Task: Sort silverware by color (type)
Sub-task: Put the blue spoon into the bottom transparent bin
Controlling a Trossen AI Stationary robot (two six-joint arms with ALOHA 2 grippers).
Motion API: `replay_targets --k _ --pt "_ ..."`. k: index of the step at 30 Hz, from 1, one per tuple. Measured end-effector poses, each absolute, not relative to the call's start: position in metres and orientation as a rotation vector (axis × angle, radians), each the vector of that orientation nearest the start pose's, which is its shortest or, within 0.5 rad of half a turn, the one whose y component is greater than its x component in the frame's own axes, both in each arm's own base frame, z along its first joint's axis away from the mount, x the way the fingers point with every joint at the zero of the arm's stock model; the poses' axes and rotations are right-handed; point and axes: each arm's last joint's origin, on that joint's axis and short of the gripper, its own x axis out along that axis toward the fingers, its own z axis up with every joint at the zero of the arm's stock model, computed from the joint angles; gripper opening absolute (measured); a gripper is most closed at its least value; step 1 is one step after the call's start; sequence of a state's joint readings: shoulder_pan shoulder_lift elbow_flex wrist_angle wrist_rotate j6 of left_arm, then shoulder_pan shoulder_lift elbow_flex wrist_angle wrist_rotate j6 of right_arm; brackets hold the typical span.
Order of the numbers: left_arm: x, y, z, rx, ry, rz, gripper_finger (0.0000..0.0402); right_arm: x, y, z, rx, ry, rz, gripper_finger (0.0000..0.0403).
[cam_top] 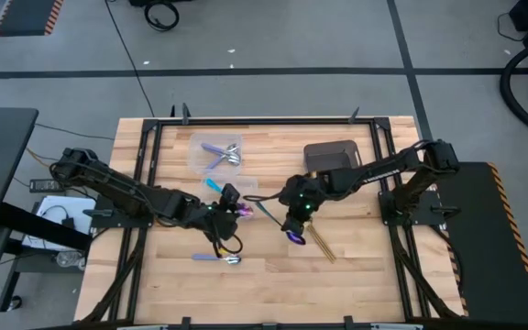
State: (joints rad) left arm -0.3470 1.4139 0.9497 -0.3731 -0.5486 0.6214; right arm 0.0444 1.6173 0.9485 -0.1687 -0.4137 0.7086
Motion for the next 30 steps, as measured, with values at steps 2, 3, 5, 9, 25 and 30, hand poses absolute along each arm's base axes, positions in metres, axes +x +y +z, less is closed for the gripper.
replay_targets --k 2,3,5,9,25,30 --pt "0.277 -0.084 0.242 0.943 0.775 -0.039 0.0153 0.326 0.024 0.194 0.818 0.932 0.118 0.0024" --pt "0.278 -0.083 0.243 0.94 0.759 -0.03 0.0153 0.326 0.023 0.194 0.825 0.921 0.109 0.0024" --pt "0.281 -0.082 0.245 0.961 0.734 -0.026 0.0153 0.328 0.02 0.195 0.843 0.903 0.085 0.0024" --pt "0.287 -0.084 0.247 1.038 0.681 -0.036 0.0153 0.33 0.016 0.197 0.877 0.87 0.056 0.0025" --pt "0.334 -0.076 0.204 1.405 0.682 -0.043 0.0153 0.338 0.013 0.206 0.86 0.746 0.09 0.0025" --pt "0.336 -0.072 0.204 1.426 0.688 -0.036 0.0143 0.338 0.014 0.206 0.844 0.745 0.095 0.0025"
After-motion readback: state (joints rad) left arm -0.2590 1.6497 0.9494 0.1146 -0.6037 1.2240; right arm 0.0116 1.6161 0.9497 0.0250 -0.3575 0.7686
